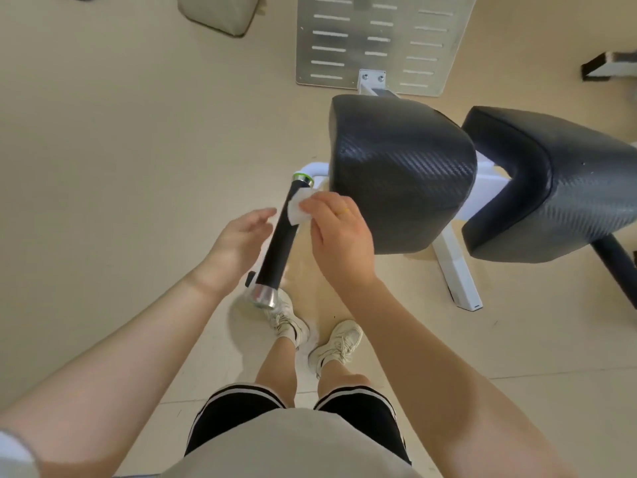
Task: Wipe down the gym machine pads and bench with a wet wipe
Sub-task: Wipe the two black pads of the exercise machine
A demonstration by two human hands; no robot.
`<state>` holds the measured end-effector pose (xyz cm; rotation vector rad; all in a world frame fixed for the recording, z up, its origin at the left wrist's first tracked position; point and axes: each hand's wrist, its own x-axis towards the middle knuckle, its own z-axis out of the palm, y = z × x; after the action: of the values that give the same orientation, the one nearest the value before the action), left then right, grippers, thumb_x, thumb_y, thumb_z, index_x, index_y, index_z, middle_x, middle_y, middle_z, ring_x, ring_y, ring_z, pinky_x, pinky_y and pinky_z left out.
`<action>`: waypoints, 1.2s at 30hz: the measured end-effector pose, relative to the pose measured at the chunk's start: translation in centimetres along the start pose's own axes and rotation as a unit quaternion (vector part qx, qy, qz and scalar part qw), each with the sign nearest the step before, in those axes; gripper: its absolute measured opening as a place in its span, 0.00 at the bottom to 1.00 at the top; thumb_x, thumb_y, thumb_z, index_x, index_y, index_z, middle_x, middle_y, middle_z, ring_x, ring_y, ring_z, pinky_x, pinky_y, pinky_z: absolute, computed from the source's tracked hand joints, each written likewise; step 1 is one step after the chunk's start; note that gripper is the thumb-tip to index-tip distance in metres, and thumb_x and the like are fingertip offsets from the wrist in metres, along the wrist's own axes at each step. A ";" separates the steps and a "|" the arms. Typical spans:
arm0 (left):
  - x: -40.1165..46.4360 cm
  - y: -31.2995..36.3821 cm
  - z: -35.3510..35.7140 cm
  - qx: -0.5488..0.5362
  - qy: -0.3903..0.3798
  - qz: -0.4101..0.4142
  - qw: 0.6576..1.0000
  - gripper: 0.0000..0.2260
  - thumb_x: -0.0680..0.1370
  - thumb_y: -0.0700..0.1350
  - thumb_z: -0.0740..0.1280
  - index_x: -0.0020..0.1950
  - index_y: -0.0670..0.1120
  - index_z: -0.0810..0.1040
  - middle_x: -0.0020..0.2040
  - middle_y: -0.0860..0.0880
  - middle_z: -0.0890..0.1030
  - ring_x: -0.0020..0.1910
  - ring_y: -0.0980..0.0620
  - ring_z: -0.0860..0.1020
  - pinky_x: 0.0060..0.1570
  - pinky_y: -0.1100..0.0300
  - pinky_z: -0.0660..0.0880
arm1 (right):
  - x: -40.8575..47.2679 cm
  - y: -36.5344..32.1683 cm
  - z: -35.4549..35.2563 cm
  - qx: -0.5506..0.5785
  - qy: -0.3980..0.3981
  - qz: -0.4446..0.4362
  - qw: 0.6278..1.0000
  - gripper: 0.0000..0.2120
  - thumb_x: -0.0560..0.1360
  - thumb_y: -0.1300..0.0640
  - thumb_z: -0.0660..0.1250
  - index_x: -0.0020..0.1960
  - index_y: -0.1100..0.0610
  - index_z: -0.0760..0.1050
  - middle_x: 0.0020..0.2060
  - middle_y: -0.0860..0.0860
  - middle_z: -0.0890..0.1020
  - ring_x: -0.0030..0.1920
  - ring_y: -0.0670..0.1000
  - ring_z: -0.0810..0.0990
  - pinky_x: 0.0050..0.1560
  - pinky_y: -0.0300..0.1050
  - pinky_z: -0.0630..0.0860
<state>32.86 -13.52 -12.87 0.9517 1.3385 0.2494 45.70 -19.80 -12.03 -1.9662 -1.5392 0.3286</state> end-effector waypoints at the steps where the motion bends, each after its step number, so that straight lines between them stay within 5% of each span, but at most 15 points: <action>1: 0.0 -0.5 -0.7 0.019 -0.013 -0.045 0.999 0.16 0.79 0.36 0.59 0.67 0.42 0.70 0.51 0.49 0.75 0.54 0.53 0.76 0.53 0.68 0.70 | 0.9 -0.2 1.0 -0.007 -0.020 -0.023 0.999 0.11 0.65 0.70 0.64 0.45 0.63 0.80 0.42 0.56 0.83 0.40 0.57 0.80 0.36 0.42 0.76; 4: -0.5 -2.1 -2.2 0.053 -0.065 -0.128 0.988 0.16 0.79 0.40 0.60 0.66 0.46 0.71 0.53 0.44 0.80 0.52 0.45 0.79 0.56 0.57 0.75 | 2.9 -0.3 4.0 -0.040 -0.120 -0.018 0.992 0.16 0.60 0.76 0.66 0.43 0.61 0.79 0.42 0.55 0.82 0.42 0.57 0.79 0.34 0.45 0.77; 7: -1.0 -3.3 -2.5 0.031 -0.099 -0.117 0.988 0.15 0.80 0.41 0.59 0.66 0.48 0.74 0.55 0.42 0.81 0.52 0.45 0.79 0.57 0.52 0.74 | 3.5 0.8 6.4 -0.112 -0.217 0.032 0.969 0.17 0.71 0.72 0.60 0.54 0.57 0.76 0.53 0.54 0.78 0.57 0.54 0.72 0.53 0.43 0.70; 11: -0.8 -3.8 -2.7 -0.051 -0.085 -0.138 0.985 0.18 0.77 0.34 0.55 0.62 0.47 0.74 0.52 0.44 0.81 0.46 0.50 0.79 0.41 0.64 0.74 | 1.6 0.2 6.3 -0.062 -0.230 0.087 0.967 0.14 0.74 0.67 0.59 0.55 0.57 0.77 0.55 0.57 0.74 0.55 0.54 0.72 0.46 0.30 0.59; 14: -0.7 -3.6 -2.8 -0.080 -0.087 -0.151 0.981 0.18 0.75 0.32 0.53 0.60 0.42 0.75 0.48 0.45 0.80 0.42 0.51 0.78 0.40 0.63 0.74 | -1.0 -1.3 4.7 -0.001 -0.262 0.094 0.961 0.12 0.75 0.67 0.59 0.53 0.60 0.79 0.51 0.60 0.75 0.51 0.56 0.73 0.44 0.30 0.59; 17: -0.7 -3.4 -3.2 -0.122 -0.093 -0.157 0.976 0.16 0.75 0.34 0.55 0.52 0.44 0.80 0.44 0.45 0.81 0.39 0.50 0.78 0.41 0.59 0.76 | -2.6 -3.6 2.8 0.061 -0.247 0.088 0.963 0.12 0.73 0.71 0.60 0.48 0.62 0.81 0.43 0.60 0.80 0.45 0.55 0.77 0.43 0.29 0.65; 20: -0.5 -3.5 -3.5 -0.139 -0.106 -0.157 0.972 0.15 0.77 0.37 0.54 0.53 0.43 0.80 0.46 0.44 0.82 0.41 0.48 0.79 0.45 0.57 0.76 | -1.8 -4.1 1.7 0.123 -0.227 0.117 0.959 0.12 0.72 0.73 0.59 0.44 0.66 0.80 0.39 0.61 0.81 0.40 0.45 0.79 0.42 0.21 0.65; 24: -0.1 -3.9 -3.6 -0.134 -0.112 -0.161 0.971 0.19 0.77 0.35 0.50 0.53 0.44 0.80 0.48 0.46 0.82 0.42 0.49 0.80 0.48 0.56 0.76 | 2.3 -1.3 4.0 -0.004 -0.065 0.163 0.984 0.13 0.73 0.70 0.58 0.52 0.65 0.79 0.47 0.59 0.82 0.50 0.58 0.77 0.50 0.33 0.64; 27: 0.1 -3.8 -3.8 -0.137 -0.117 -0.164 0.970 0.19 0.77 0.36 0.50 0.51 0.45 0.80 0.44 0.48 0.83 0.39 0.51 0.81 0.45 0.57 0.75 | 3.4 0.2 6.6 -0.028 -0.096 0.172 0.980 0.15 0.73 0.72 0.57 0.54 0.64 0.78 0.52 0.57 0.81 0.54 0.58 0.75 0.51 0.36 0.65; 32: 0.3 -3.5 -3.8 -0.147 -0.119 -0.185 0.964 0.17 0.77 0.38 0.52 0.50 0.45 0.81 0.45 0.47 0.82 0.40 0.50 0.79 0.44 0.57 0.75 | -1.3 -0.3 6.0 0.101 -0.039 0.253 0.961 0.12 0.75 0.69 0.60 0.49 0.60 0.80 0.48 0.49 0.80 0.46 0.38 0.74 0.50 0.23 0.67; 36: 0.4 -3.0 -3.6 -0.127 -0.118 -0.189 0.966 0.16 0.77 0.39 0.52 0.53 0.43 0.79 0.47 0.46 0.81 0.41 0.51 0.79 0.40 0.59 0.76 | -5.4 -1.3 4.2 0.137 -0.097 0.202 0.965 0.10 0.71 0.70 0.64 0.47 0.62 0.81 0.44 0.48 0.79 0.45 0.41 0.77 0.49 0.25 0.70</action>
<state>28.65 -13.50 -14.97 0.4805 1.2054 0.0106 40.78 -23.43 -15.47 -2.0544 -1.1168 0.8782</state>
